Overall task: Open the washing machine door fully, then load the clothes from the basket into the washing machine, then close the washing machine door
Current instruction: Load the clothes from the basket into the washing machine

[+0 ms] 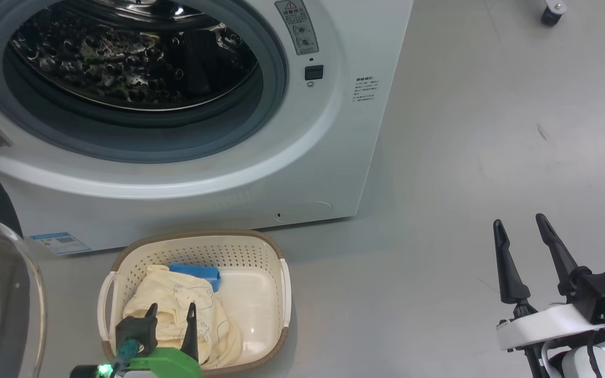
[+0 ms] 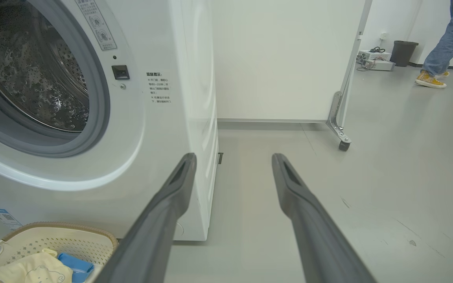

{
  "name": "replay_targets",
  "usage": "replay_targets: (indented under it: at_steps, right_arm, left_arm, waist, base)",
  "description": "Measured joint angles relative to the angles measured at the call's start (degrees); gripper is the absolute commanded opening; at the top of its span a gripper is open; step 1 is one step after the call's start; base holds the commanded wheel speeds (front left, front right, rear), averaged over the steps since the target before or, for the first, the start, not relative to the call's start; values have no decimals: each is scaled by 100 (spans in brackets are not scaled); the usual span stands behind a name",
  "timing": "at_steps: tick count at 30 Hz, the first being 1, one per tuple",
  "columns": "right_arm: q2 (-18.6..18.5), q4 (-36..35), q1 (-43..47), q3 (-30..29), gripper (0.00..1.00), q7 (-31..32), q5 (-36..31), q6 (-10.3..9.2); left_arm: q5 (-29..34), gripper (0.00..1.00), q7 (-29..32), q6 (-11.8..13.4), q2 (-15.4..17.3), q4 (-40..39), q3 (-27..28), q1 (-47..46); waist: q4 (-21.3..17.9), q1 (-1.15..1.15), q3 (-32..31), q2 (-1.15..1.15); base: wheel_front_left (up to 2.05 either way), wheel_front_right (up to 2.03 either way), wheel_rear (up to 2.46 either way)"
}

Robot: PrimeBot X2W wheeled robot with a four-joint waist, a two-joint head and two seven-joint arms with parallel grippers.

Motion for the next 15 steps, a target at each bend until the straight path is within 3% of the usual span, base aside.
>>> replay_targets:
  at_steps: [15]
  right_arm:
    - [-138,-290,-329,-8,100,0,63,101]
  left_arm:
    - [-357,100,976,0,-25,1533,-412,-1355]
  waist:
    - [-77,0,1035,0]
  base:
    - [0,0,0]
